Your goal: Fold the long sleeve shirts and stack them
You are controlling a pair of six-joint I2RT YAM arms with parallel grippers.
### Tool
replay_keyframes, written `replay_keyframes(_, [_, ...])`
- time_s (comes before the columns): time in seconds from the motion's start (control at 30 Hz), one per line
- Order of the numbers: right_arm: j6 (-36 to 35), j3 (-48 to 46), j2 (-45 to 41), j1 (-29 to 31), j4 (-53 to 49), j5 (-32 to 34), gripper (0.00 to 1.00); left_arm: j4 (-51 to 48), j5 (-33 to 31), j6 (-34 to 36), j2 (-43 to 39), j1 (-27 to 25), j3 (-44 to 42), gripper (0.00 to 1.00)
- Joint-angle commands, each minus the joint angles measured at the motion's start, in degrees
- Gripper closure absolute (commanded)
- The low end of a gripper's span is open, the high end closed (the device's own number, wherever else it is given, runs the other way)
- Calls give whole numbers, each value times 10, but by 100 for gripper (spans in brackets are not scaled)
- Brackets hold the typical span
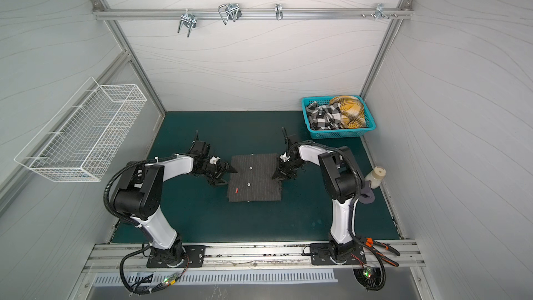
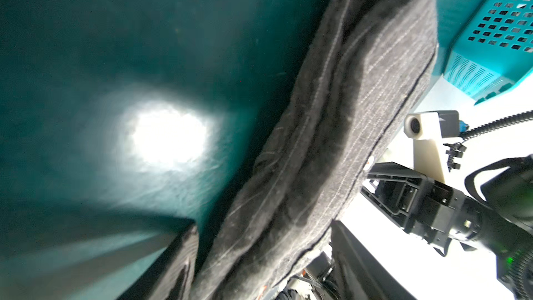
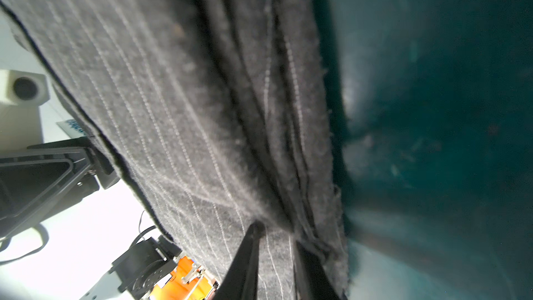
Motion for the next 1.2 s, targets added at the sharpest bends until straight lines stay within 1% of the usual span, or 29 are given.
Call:
replay_keyframes(0.0, [2,-36,54,5,11,66,77,15,-77,14,78,-23,-38,26])
replay_keyframes(0.13, [6,-44,57,5,18,65,78,20,-73,14,100,-34,-28,26])
replay_keyframes(0.27, [7,-48,62,5,22,63,78,65,-53,-10,127,-46,-23,26])
replay_keyframes(0.4, [6,-45,68,5,23,63,78,88,-41,-19,153,-61,-11,29])
replay_keyframes(0.5, [3,-42,72,5,20,62,79,119,-26,-31,159,-66,-11,33])
replay_keyframes(0.6, [3,-41,74,5,20,62,79,153,-11,-43,156,-69,-15,42])
replay_keyframes(0.7, [3,-41,73,5,19,61,80,202,23,-64,155,-72,-16,57])
replay_keyframes(0.8, [2,-40,71,5,17,60,80,230,33,-76,142,-77,-16,70])
replay_keyframes(0.9, [2,-38,64,5,10,58,80,220,28,-69,124,-76,-8,80])
replay_keyframes(1.0, [5,-35,40,2,1,53,81,195,20,-54,111,-76,7,90])
replay_keyframes(1.17, [2,-22,-30,-6,-32,51,80,158,11,-33,94,-76,30,100])
